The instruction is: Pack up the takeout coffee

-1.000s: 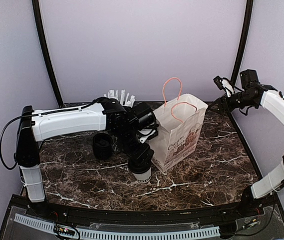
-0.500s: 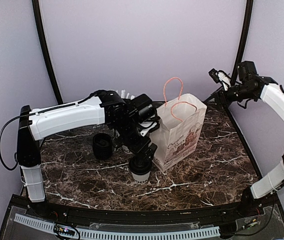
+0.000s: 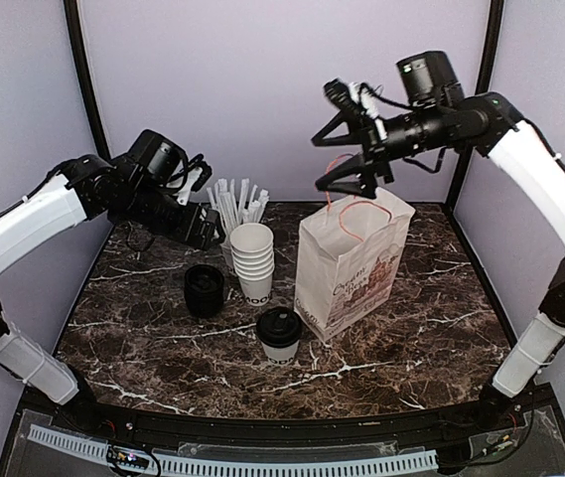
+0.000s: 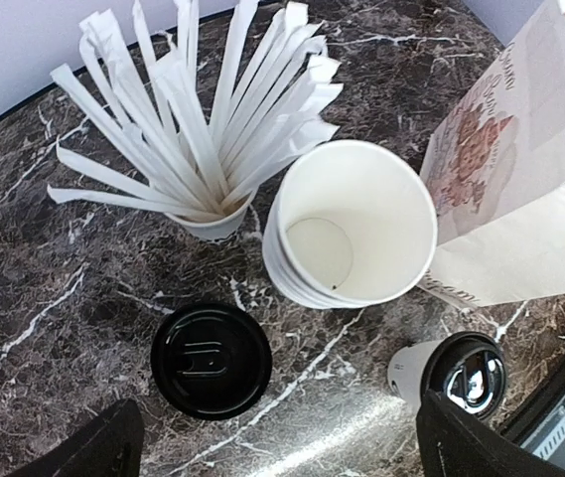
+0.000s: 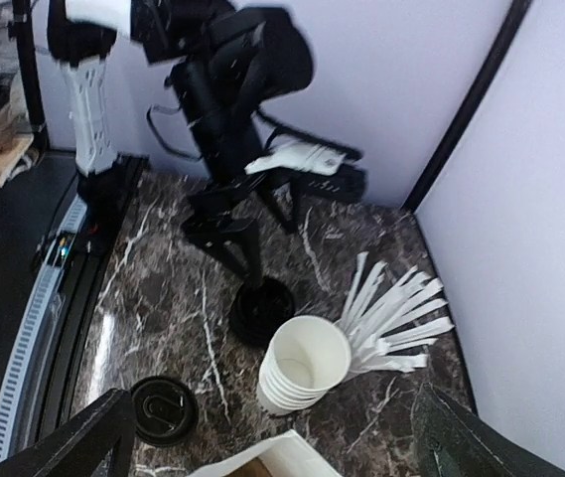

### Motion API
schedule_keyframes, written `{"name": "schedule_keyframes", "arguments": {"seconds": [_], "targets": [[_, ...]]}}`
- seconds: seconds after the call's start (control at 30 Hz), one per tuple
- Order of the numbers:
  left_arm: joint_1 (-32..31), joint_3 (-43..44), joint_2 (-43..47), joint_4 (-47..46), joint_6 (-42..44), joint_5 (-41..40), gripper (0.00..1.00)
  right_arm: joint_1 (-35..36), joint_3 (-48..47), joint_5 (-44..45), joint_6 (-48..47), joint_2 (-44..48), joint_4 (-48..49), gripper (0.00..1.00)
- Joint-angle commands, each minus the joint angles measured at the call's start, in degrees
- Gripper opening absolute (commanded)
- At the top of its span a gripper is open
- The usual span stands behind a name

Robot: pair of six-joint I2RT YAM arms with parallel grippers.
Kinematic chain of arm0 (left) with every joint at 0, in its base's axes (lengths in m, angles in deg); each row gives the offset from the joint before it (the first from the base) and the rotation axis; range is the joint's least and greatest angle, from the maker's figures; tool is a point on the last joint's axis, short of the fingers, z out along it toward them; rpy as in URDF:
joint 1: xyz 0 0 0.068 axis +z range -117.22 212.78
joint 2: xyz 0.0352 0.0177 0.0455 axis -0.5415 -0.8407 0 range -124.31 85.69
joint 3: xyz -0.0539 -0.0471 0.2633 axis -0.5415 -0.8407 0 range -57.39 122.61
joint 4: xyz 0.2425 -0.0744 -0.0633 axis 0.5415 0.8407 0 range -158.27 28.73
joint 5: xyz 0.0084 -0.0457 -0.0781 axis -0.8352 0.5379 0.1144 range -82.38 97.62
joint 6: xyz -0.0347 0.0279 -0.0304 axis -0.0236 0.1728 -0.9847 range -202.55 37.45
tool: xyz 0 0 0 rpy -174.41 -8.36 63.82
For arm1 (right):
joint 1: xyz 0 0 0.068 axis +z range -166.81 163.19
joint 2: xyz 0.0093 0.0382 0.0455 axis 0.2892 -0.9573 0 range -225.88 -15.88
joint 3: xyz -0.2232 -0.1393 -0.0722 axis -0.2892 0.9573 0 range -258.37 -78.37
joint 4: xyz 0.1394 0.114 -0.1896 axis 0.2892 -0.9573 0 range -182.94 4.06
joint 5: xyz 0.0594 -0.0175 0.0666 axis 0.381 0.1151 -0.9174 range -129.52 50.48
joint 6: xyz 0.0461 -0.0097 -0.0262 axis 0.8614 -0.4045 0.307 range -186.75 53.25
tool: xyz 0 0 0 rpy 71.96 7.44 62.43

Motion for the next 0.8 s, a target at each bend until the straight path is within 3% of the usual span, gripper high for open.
{"name": "schedule_keyframes", "arguments": {"seconds": [0.0,0.07,0.17,0.4,0.77], "targets": [[-0.51,-7.47,4.47,-6.8,-0.94,-2.0,0.99,14.61,1.64,17.49,-11.93,-8.78,-10.56,0.99],[-0.49,-11.35,6.93,-8.08,-0.96,-3.18,0.99,19.37,2.64,26.37,-15.83,-11.88,-12.06,0.99],[-0.41,-16.32,10.33,-6.71,-1.02,-5.63,0.99,22.97,3.07,31.97,-17.34,-16.27,-13.26,0.99],[-0.17,-23.35,17.67,-7.79,-2.56,-6.14,0.99,24.9,-0.31,32.54,-18.41,-22.63,-15.64,0.99],[-0.05,-26.57,22.04,-8.09,-3.26,-5.68,0.99,26.6,2.09,35.57,-18.59,-27.28,-17.23,0.99]]}}
